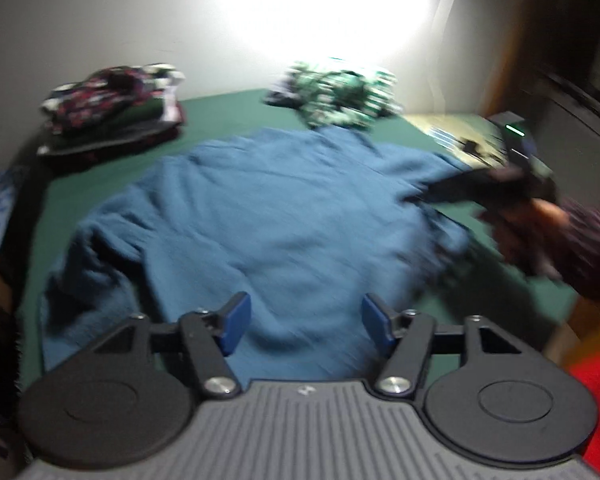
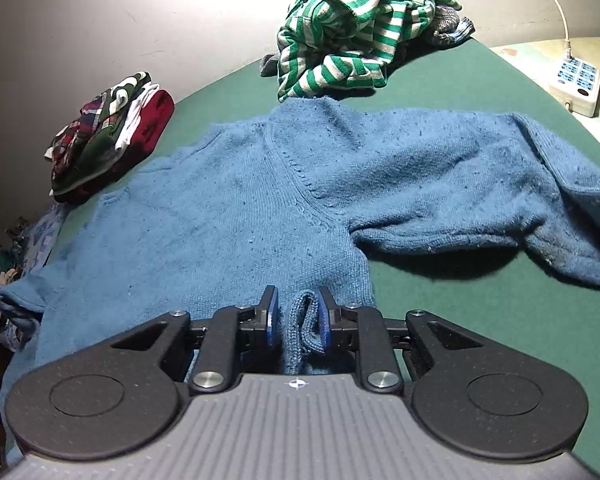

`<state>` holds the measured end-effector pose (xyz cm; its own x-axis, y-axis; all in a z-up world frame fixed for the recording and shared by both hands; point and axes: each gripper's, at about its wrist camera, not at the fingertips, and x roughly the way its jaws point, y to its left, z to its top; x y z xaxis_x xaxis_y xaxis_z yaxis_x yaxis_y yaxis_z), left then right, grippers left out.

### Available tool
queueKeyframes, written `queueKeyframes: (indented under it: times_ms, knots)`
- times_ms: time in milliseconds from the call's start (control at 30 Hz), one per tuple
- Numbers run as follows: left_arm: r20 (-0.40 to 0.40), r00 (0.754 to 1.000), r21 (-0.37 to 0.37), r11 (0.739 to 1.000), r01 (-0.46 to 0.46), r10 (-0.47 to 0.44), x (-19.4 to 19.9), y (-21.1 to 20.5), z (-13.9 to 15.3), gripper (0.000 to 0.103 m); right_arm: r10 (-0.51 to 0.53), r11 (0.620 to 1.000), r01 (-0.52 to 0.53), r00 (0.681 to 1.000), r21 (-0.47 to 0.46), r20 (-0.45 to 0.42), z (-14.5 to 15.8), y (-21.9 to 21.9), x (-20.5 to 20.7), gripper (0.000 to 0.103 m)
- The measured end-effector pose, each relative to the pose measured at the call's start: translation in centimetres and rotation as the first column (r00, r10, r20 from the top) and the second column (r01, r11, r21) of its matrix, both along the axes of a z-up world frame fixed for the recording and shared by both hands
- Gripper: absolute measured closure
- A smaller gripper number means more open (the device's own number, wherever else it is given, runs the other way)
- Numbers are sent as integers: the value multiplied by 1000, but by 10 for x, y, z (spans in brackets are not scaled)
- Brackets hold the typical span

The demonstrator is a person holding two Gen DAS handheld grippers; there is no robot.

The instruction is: Fold clothes

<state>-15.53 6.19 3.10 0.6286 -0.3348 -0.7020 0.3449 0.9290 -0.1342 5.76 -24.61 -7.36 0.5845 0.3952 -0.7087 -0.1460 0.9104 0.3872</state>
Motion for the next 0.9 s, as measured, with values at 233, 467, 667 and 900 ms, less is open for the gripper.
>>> queueKeyframes:
  times_ms: [233, 467, 667, 900]
  knots:
    - [-92, 995, 85, 996, -37, 45, -5, -24, -46, 41, 62, 990, -58, 998, -126, 24, 4, 18, 1, 82]
    - [-124, 976, 54, 983, -173, 179, 45, -10, -69, 57, 107, 971, -86, 991, -222, 84, 20, 20, -11, 63]
    - [-145, 949, -25, 958, -286, 280, 93, 8, -69, 59, 173, 945, -101, 962, -311, 212, 50, 8, -50, 53]
    - [-162, 919, 19, 932, -362, 360, 127, 16, -85, 61, 371, 873, -272, 910, -405, 188, 38, 30, -83, 52]
